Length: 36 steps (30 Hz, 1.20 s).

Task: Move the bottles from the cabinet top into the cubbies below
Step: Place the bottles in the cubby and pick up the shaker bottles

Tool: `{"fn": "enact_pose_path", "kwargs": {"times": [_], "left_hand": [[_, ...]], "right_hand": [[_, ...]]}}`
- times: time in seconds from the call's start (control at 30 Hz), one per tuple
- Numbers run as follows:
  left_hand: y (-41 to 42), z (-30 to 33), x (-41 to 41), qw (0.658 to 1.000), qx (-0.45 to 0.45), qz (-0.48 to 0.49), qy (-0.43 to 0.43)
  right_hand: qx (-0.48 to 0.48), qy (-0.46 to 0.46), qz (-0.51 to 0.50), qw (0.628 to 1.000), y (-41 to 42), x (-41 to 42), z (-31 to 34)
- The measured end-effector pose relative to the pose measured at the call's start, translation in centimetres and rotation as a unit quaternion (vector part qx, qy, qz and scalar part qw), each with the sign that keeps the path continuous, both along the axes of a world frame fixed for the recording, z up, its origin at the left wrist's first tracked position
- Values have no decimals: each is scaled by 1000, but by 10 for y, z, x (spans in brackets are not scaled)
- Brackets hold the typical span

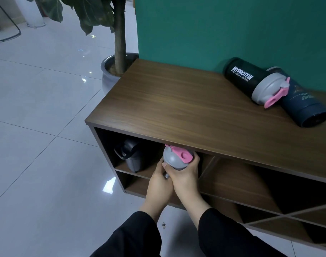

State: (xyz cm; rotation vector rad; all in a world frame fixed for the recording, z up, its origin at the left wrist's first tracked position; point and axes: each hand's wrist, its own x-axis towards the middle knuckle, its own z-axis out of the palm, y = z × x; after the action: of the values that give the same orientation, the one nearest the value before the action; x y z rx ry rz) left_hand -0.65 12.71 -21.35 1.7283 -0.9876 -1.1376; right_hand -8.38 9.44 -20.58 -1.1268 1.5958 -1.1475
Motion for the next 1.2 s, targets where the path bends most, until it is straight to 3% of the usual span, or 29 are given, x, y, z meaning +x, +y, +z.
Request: {"fn": "enact_pose_path", "kwargs": {"times": [0.37, 0.47, 0.6, 0.67, 0.77, 0.83, 0.9, 1.07, 1.2], "left_hand": [[-1, 20, -4, 998, 32, -48, -16], [2, 25, -5, 998, 53, -15, -31], [7, 28, 1, 991, 57, 54, -104], [9, 28, 5, 991, 50, 74, -103], [12, 34, 5, 992, 33, 63, -104], [14, 40, 3, 992, 22, 52, -111], [16, 46, 1, 992, 12, 39, -117], [19, 54, 0, 991, -6, 26, -133], [19, 58, 3, 989, -12, 23, -147]], "right_hand": [[18, 19, 56, 998, 7, -11, -5], [92, 5, 73, 993, 22, -22, -7], [130, 78, 149, 977, 76, -53, 15], [77, 104, 167, 977, 97, -67, 41], [-136, 128, 129, 974, 102, -90, 105], [-236, 150, 54, 959, 86, -105, 152], [-260, 130, -22, 957, 55, -124, 185], [-103, 28, -136, 985, -36, -159, 195], [1, -5, -150, 989, -83, -167, 183]]}}
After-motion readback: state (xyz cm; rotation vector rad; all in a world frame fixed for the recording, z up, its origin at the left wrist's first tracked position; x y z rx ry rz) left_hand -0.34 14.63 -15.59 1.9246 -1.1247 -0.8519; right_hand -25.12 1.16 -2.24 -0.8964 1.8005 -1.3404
